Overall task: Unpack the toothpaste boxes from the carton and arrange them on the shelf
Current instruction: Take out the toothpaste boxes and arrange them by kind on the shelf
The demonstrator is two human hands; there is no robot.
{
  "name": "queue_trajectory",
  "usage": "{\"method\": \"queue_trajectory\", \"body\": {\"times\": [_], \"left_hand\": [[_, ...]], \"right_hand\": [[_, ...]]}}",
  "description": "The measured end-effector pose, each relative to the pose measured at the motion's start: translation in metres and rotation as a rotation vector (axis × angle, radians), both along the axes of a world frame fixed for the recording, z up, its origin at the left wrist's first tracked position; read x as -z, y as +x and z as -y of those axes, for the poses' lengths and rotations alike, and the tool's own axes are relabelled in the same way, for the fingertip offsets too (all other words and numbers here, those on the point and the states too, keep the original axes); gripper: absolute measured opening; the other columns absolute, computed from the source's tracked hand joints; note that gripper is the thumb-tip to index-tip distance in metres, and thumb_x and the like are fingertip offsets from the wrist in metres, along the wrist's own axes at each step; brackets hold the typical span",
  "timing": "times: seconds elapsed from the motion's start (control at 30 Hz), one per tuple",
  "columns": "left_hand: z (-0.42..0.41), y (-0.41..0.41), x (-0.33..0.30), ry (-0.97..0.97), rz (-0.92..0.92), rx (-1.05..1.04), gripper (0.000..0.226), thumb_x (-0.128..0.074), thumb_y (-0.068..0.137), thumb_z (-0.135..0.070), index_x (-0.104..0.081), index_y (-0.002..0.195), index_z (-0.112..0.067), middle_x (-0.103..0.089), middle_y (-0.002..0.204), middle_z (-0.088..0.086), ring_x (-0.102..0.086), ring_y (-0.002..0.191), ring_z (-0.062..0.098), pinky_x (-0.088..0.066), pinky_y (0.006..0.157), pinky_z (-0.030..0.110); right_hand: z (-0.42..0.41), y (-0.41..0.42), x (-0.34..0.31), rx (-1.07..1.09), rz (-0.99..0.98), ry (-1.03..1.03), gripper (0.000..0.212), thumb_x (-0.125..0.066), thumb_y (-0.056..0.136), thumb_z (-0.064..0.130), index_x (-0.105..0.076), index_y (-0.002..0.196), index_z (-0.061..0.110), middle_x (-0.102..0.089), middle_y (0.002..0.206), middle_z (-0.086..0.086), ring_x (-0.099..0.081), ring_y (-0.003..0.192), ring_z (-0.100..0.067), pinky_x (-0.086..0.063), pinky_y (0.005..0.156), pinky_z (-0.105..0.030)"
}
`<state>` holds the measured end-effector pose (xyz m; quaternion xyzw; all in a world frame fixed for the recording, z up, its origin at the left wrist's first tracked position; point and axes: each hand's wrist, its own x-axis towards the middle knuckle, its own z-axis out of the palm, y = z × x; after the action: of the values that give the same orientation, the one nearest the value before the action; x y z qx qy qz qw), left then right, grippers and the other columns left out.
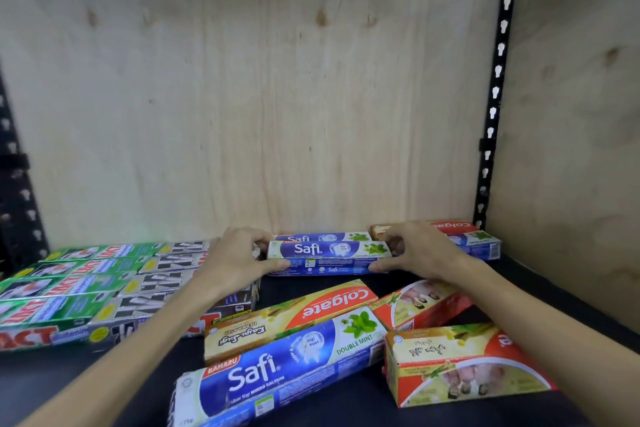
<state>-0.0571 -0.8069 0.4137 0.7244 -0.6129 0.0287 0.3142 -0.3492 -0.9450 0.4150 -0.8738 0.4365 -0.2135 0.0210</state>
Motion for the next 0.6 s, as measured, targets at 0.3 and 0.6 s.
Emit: {"method": "queue_trajectory", "body": {"times": [0.3,0.6], "left_hand": [[0.005,-0.004,0.003,0.047,0.209,-0.115,0.051,-0.077,0.078,-0.048,-0.062,0.124,-0.031,-0.056,0.127,-0.005,-0.049,0.119,0.016,-0.039,0.093,0.033],[0.014,-0.007,-0.003,0.186,0.164,-0.127,0.062,-0.082,0.076,-0.036,-0.058,0.132,-0.022,-0.059,0.135,0.000,-0.057,0.116,0.017,-0.050,0.093,0.034]], "right_hand": [[-0.004,0.015,0.002,-0.014,-0.071,-0.145,0.058,-0.067,0.068,0.075,-0.070,0.099,0.027,-0.066,0.087,0.010,-0.058,0.088,-0.015,-0.037,0.093,-0.037],[0.003,0.017,0.012,-0.001,-0.055,-0.113,0.077,-0.060,0.064,0.085,-0.052,0.121,0.033,-0.068,0.103,0.009,-0.058,0.103,-0.017,-0.033,0.101,-0.043]]}}
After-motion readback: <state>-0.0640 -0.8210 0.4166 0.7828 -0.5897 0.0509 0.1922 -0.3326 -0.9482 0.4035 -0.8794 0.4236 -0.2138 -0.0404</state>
